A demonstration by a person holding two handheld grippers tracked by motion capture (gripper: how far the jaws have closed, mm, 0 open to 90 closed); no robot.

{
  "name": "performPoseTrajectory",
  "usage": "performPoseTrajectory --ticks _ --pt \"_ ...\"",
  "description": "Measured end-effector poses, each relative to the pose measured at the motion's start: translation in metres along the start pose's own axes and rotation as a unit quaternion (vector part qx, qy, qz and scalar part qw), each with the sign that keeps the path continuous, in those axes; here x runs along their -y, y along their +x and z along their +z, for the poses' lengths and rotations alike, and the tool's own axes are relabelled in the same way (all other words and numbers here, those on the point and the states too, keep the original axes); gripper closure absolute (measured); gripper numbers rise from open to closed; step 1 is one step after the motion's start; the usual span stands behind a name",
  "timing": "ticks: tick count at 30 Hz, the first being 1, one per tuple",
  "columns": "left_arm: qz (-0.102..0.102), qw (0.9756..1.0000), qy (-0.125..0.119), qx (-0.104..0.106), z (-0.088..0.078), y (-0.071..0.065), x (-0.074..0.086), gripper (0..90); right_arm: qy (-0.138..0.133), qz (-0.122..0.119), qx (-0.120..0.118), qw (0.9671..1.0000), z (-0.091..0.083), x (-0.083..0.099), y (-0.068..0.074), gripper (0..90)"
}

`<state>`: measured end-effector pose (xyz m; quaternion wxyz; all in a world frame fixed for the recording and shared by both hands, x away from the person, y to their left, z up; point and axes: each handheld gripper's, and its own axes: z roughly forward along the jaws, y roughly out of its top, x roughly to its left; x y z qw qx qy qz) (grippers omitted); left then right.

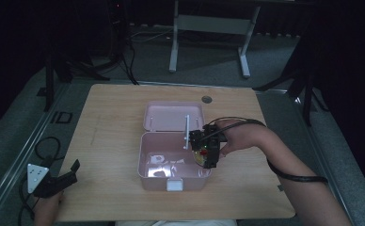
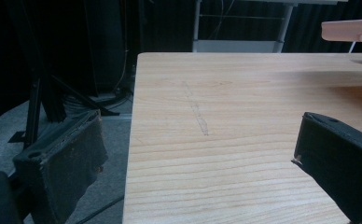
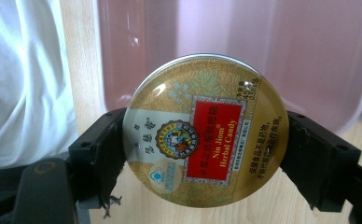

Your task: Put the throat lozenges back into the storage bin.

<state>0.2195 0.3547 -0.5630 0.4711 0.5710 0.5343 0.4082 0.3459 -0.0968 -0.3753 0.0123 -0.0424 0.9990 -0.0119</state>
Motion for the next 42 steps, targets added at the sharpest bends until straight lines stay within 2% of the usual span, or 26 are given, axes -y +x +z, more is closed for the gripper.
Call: performPoseTrajectory --ticks 4,12,21,27,37,42 --pt "0.0 1.0 0.0 0.0 0.0 0.0 0.0 2.5 0.0 -0.008 0.002 1.0 0.005 -0.009 -0.002 20.1" --pt "0.0 1.0 0.0 0.0 0.0 0.0 0.0 2.4 0.002 -0.007 -0.007 0.9999 0.024 -0.021 -0.011 20.1" --pt "0.0 1.0 0.001 0.001 0.0 0.0 0.0 2.5 0.008 -0.01 -0.024 0.9996 0.053 -0.027 -0.014 20.1" --pt "0.0 1.0 0.001 0.0 0.0 0.0 0.0 2.4 0.01 -0.016 -0.024 0.9995 0.068 -0.03 -0.016 20.1" --pt "0.0 1.0 0.0 0.001 0.0 0.0 0.0 2.5 0.026 -0.034 -0.024 0.9988 0.09 -0.034 -0.02 20.0" --pt "0.0 1.0 0.0 0.002 0.0 0.0 0.0 2.5 0.046 -0.038 -0.031 0.9977 0.101 -0.035 -0.023 20.0"
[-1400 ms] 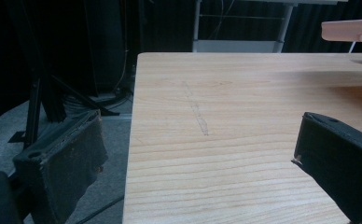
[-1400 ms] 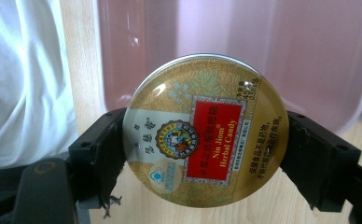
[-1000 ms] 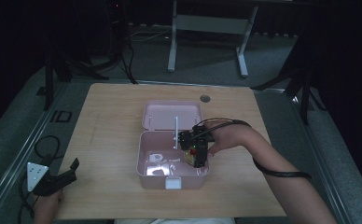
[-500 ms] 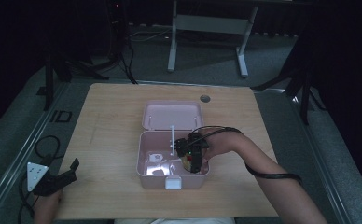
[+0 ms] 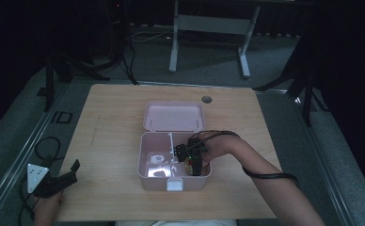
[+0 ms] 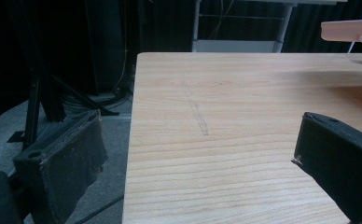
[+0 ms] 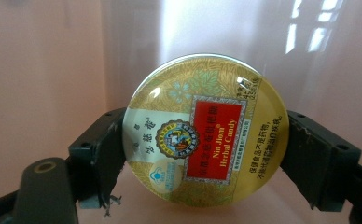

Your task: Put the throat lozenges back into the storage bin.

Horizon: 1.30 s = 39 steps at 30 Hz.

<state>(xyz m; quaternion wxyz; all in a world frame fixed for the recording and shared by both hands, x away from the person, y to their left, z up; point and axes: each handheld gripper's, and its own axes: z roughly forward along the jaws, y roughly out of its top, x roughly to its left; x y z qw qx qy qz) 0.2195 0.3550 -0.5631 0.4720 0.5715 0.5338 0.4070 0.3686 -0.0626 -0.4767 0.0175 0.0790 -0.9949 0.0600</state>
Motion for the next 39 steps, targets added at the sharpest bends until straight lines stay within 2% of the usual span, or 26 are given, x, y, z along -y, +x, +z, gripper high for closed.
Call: performPoseTrajectory --ticks 8,12,18,21,23,25,29,32,39 --pt "0.001 1.0 0.0 0.0 0.0 0.0 0.0 2.5 0.016 -0.005 -0.009 0.9998 0.009 -0.004 0.001 19.9" --pt "0.001 1.0 0.0 0.0 0.0 0.0 0.0 2.4 0.016 0.014 -0.013 0.9997 0.009 -0.004 -0.001 19.6" --pt "0.001 1.0 0.0 0.0 0.0 0.0 0.0 2.5 0.012 0.028 -0.018 0.9994 0.008 -0.005 -0.002 15.1" --pt "0.001 1.0 0.0 0.0 0.0 0.0 0.0 2.5 0.009 0.026 -0.019 0.9994 0.007 -0.004 -0.001 14.7" --pt "0.001 1.0 0.0 0.0 0.0 0.0 0.0 2.5 0.01 0.022 -0.01 0.9997 0.005 -0.004 0.001 14.3" --pt "0.001 1.0 0.001 0.0 0.0 0.0 0.0 2.5 0.004 0.022 -0.006 0.9997 0.0 -0.003 0.001 14.3" --pt "0.001 1.0 0.0 0.0 0.0 0.0 0.0 2.4 -0.03 0.023 0.0 0.9993 -0.018 0.001 0.002 13.6" --pt "0.001 1.0 0.0 0.0 0.0 0.0 0.0 2.4 -0.05 0.019 0.011 0.9985 -0.032 0.008 0.004 13.2" --pt "0.001 1.0 0.0 -0.001 0.0 0.0 0.0 2.5 -0.082 0.036 0.031 0.9955 -0.061 0.031 0.007 13.0"
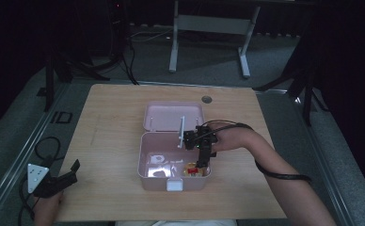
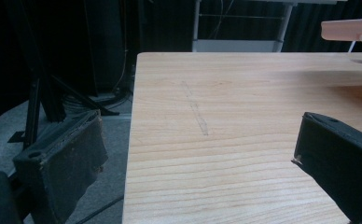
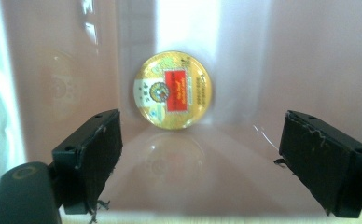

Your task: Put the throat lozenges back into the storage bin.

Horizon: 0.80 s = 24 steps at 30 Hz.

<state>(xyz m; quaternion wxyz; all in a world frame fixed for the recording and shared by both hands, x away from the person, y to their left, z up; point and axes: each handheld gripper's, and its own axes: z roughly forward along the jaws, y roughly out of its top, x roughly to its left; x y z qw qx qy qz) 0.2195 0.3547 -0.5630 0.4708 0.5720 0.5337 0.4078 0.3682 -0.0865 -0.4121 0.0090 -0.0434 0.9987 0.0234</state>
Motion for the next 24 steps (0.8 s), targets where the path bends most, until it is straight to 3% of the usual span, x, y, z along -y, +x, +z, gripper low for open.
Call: performPoseTrajectory --ticks 9,12,20,24 --pt "0.001 1.0 0.0 -0.001 0.0 0.0 0.0 2.5 -0.037 0.019 0.025 0.9988 -0.032 0.032 0.004 13.1" --pt "0.001 1.0 -0.001 -0.001 0.0 0.0 0.0 2.5 -0.051 0.036 0.034 0.9974 -0.04 0.051 0.003 13.1" --pt "0.0 1.0 0.0 -0.002 0.0 0.0 0.0 2.4 -0.057 0.066 0.036 0.9955 -0.038 0.078 0.0 13.1" --pt "0.0 1.0 0.0 -0.001 0.0 0.0 0.0 2.5 -0.065 0.085 0.038 0.9936 -0.025 0.096 -0.001 13.1"
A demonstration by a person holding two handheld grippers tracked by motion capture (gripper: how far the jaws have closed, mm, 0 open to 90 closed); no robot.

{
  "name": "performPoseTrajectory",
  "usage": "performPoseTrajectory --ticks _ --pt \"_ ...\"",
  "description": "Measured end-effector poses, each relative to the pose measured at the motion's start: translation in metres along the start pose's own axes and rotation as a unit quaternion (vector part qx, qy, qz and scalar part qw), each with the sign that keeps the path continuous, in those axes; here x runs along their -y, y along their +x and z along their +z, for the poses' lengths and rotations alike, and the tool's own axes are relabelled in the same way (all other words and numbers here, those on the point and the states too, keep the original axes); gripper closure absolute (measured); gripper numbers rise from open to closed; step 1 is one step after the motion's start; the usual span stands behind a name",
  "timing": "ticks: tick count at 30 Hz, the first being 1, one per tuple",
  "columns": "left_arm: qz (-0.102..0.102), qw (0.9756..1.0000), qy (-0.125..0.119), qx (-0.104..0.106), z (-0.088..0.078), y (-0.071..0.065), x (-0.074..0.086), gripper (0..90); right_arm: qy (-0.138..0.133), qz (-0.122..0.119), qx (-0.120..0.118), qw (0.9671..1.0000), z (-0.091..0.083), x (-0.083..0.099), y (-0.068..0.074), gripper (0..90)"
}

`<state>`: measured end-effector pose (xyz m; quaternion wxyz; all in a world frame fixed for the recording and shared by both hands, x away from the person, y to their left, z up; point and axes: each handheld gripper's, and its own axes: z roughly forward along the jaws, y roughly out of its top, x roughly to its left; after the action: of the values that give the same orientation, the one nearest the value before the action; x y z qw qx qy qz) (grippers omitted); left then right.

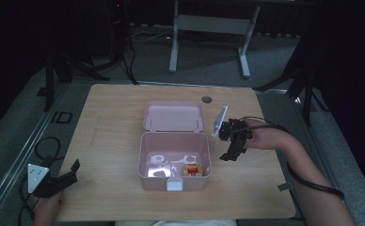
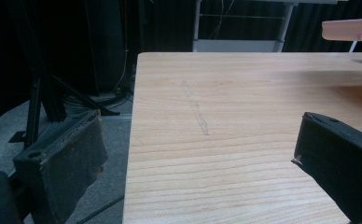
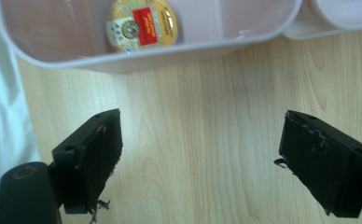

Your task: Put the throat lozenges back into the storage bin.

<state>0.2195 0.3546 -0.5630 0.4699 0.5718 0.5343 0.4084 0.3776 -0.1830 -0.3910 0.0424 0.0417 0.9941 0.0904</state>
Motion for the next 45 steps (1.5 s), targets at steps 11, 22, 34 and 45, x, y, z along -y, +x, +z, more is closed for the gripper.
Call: performPoseTrajectory --ticks 11,22,34,45 --pt "0.0 1.0 -0.001 0.0 0.0 0.0 0.0 2.5 -0.027 0.031 0.003 0.9991 0.037 0.035 -0.003 12.8" --pt "0.0 1.0 -0.001 0.0 0.0 0.0 0.0 2.5 -0.026 0.076 0.014 0.9967 0.078 0.072 -0.009 12.7" --pt "0.0 1.0 0.001 -0.001 0.0 0.0 0.0 2.5 -0.069 0.147 0.053 0.9853 0.103 0.114 -0.012 12.5" --pt "0.0 1.0 0.001 -0.001 0.0 0.0 0.0 2.5 -0.098 0.211 0.099 0.9675 0.114 0.147 -0.014 11.7"
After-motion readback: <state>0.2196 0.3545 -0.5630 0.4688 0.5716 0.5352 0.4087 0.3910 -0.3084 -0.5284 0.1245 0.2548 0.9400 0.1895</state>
